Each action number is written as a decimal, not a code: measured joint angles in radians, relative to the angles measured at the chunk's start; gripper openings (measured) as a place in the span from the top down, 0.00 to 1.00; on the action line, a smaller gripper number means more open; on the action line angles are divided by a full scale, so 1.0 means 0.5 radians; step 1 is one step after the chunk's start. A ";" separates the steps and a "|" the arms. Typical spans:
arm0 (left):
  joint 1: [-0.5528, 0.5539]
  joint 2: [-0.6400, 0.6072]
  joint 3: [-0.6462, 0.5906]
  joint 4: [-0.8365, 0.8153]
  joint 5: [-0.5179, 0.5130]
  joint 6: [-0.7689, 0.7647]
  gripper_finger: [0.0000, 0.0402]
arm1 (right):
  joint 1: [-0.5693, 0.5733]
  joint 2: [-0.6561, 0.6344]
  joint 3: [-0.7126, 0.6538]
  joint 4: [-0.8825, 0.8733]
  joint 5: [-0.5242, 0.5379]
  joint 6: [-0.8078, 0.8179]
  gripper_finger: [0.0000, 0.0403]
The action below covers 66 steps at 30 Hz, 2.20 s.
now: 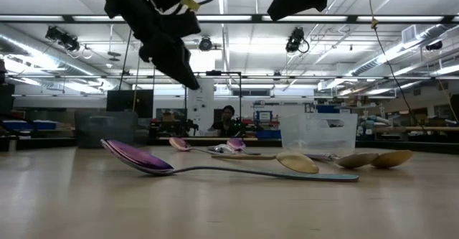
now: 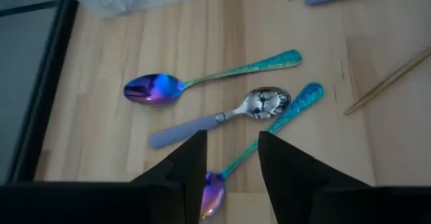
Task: Sort silverware by color (type)
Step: Put the blue spoon into the black bin
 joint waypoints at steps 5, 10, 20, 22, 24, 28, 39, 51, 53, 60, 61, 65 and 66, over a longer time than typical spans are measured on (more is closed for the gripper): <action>0.023 0.141 0.000 0.018 0.083 0.023 0.65 | 0.000 0.000 -0.001 0.005 -0.042 0.002 0.71; 0.049 0.265 0.000 0.017 0.154 0.077 0.65 | -0.050 0.000 -0.001 0.075 -0.034 -0.016 0.71; 0.100 0.431 0.000 0.023 0.337 0.262 0.65 | -0.161 0.000 -0.001 0.083 -0.029 -0.037 0.71; 0.116 0.457 0.000 0.016 0.367 0.310 0.65 | -0.186 0.000 -0.001 0.092 -0.029 -0.037 0.71; 0.132 0.489 0.001 0.039 0.388 0.361 0.65 | -0.213 0.000 -0.001 0.103 -0.028 -0.045 0.71; 0.189 0.560 0.000 0.068 0.434 0.421 0.65 | -0.258 0.000 -0.001 0.154 -0.029 -0.051 0.71; 0.306 0.609 0.002 0.113 0.485 0.540 0.65 | -0.316 0.000 -0.001 0.192 -0.029 -0.052 0.71; 0.338 0.622 0.002 0.218 0.609 0.798 0.65 | -0.314 0.000 -0.001 0.225 -0.046 -0.052 0.71; 0.360 0.622 0.002 0.214 0.656 0.805 0.65 | -0.314 0.000 -0.001 0.231 -0.046 -0.052 0.71; 0.457 0.673 -0.005 0.221 0.811 0.915 0.65 | -0.314 0.000 -0.001 0.247 -0.057 -0.052 0.71; 0.463 0.688 -0.003 0.236 0.812 0.929 0.65 | -0.314 0.001 0.000 0.255 -0.060 -0.052 0.71; 0.458 0.743 -0.006 0.243 0.821 0.989 0.65 | -0.314 0.001 0.001 0.271 -0.083 -0.052 0.71; 0.457 0.758 -0.006 0.241 0.821 0.998 0.65 | -0.314 0.001 0.001 0.274 -0.084 -0.053 0.71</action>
